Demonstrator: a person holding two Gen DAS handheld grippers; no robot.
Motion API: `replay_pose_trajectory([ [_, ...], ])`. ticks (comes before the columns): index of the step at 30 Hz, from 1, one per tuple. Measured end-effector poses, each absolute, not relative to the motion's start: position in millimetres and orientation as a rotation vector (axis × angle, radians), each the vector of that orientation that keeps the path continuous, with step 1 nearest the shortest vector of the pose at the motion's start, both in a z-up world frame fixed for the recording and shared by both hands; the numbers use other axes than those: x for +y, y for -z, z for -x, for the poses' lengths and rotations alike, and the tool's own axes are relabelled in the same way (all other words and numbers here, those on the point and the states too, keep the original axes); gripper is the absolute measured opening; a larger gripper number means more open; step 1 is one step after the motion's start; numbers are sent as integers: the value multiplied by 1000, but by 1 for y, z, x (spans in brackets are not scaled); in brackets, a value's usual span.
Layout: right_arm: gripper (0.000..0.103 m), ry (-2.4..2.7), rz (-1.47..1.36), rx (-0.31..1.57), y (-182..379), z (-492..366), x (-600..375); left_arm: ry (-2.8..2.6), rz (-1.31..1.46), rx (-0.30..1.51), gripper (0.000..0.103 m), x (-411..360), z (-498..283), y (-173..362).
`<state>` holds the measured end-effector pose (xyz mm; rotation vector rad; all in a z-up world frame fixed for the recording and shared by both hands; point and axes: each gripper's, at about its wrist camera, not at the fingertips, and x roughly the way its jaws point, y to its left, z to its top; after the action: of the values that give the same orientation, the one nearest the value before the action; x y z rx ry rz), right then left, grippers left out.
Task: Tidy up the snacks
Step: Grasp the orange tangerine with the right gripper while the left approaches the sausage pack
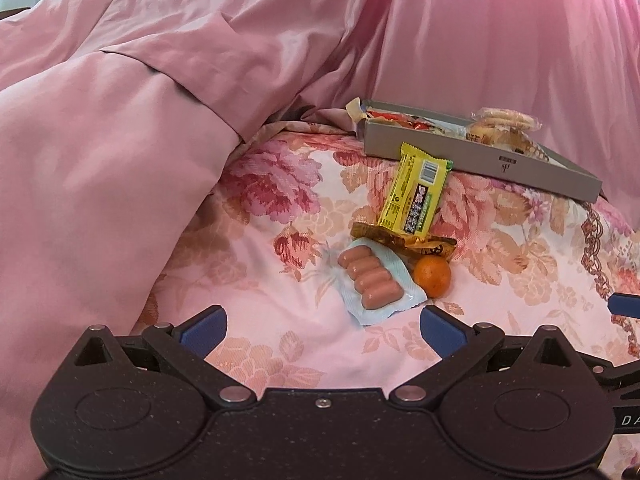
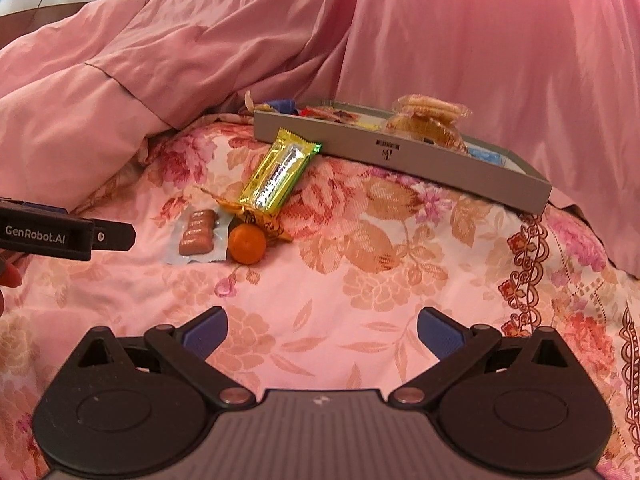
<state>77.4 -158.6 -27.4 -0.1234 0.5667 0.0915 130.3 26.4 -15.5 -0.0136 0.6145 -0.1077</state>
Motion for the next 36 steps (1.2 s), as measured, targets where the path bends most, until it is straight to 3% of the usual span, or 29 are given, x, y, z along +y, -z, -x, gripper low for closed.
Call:
replay_pose_trajectory([
  [17,103,-103,90,656,47,-104,-157,110,23,656,102,36,-159,29],
  [36,103,-177,93,618,37,-157,-140,148,104,628,102,42,-193,29],
])
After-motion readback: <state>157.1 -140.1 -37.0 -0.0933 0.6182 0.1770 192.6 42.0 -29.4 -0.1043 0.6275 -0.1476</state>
